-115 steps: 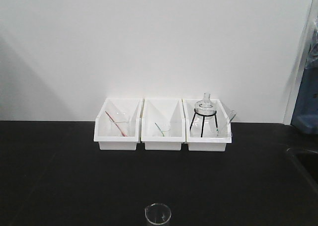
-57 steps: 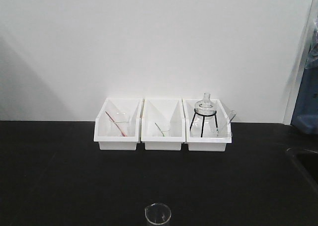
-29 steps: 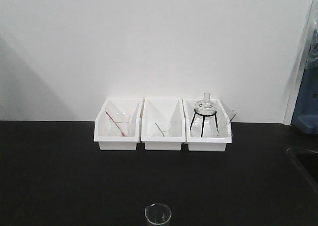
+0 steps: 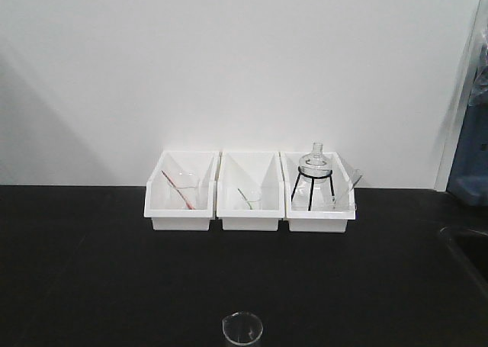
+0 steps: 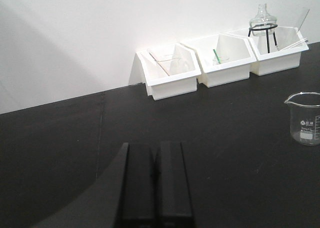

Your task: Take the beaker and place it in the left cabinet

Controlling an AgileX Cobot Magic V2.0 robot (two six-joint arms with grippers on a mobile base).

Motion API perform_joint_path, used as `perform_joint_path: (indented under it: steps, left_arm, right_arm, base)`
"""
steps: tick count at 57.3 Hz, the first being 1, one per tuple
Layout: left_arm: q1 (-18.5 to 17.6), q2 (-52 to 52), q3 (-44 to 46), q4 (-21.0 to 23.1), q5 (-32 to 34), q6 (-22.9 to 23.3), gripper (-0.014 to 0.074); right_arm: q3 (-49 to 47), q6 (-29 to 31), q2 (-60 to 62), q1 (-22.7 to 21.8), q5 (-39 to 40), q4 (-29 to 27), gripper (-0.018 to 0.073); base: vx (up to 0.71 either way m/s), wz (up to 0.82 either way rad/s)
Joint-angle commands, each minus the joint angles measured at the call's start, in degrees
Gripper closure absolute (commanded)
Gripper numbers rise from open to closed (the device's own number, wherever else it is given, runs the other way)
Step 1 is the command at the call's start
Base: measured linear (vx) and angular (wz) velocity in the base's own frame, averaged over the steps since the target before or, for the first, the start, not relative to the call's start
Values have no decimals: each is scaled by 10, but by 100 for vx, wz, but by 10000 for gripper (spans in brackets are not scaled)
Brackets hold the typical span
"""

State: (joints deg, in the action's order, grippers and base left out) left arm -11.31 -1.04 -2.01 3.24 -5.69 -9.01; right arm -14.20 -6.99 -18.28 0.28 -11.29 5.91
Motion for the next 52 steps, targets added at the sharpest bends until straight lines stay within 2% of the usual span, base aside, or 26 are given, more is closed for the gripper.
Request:
perform_joint_path:
  steps: [1, 17, 28, 36, 40, 44, 48, 52]
  left_arm:
    - [-3, -6, 15, 3, 53, 1, 603]
    - [-3, -6, 15, 3, 53, 1, 603]
    - [-3, -6, 15, 3, 53, 1, 603]
    - [-3, -6, 15, 3, 53, 1, 603]
    - [-3, -6, 15, 3, 53, 1, 603]
    - [-3, -6, 15, 3, 53, 1, 603]
    - [-3, -6, 15, 3, 53, 1, 603]
    - [-3, -6, 15, 3, 53, 1, 603]
  right_arm:
    - [-20, 6, -34, -3, 57, 6, 524]
    - [-20, 6, -104, -3, 82, 9, 409]
    - [-20, 6, -157, -3, 133, 9, 237]
    - [-20, 6, -207, -3, 165, 8, 56]
    - [-20, 6, -239, -2, 197, 9, -6]
    - [-20, 8, -276, -2, 240, 28, -49]
    - [-20, 6, -322, -2, 302, 80, -68]
    - [-20, -3, -369, -2, 396, 138, -69]
  base:
    - [0, 0]
    - [0, 0]
    - [0, 0]
    - [0, 0]
    - [0, 0]
    - [0, 0]
    - [0, 0]
    - [0, 0]
